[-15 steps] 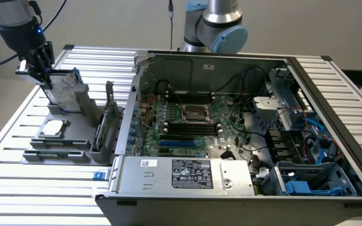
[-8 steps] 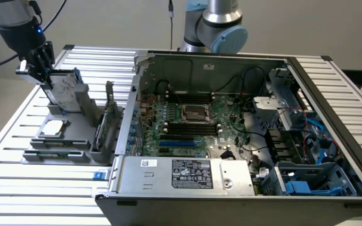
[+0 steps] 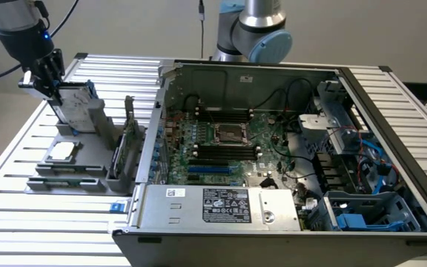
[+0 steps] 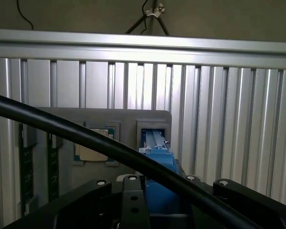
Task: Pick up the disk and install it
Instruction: 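Pick up the disk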
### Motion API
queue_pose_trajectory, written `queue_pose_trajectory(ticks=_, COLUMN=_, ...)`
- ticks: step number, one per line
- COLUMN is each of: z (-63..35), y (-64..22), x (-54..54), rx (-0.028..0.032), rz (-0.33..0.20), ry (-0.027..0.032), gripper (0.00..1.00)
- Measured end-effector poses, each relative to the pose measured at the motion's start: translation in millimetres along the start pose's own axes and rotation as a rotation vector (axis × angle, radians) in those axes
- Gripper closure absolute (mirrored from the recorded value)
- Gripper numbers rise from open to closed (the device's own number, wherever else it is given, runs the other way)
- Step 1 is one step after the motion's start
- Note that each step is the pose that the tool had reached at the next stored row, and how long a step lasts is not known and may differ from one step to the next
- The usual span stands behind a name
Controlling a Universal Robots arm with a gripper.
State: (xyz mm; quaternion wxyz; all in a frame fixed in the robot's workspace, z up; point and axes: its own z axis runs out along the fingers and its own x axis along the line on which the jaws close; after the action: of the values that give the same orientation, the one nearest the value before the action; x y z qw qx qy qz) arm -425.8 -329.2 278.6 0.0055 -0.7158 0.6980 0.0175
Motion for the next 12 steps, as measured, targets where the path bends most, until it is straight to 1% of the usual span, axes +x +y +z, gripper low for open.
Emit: queue_pose_trajectory(ticks=12, z=0.0, y=0.0, x=0.0, rx=0.0002, rz=0.000, ry=-0.0001, gripper=0.67)
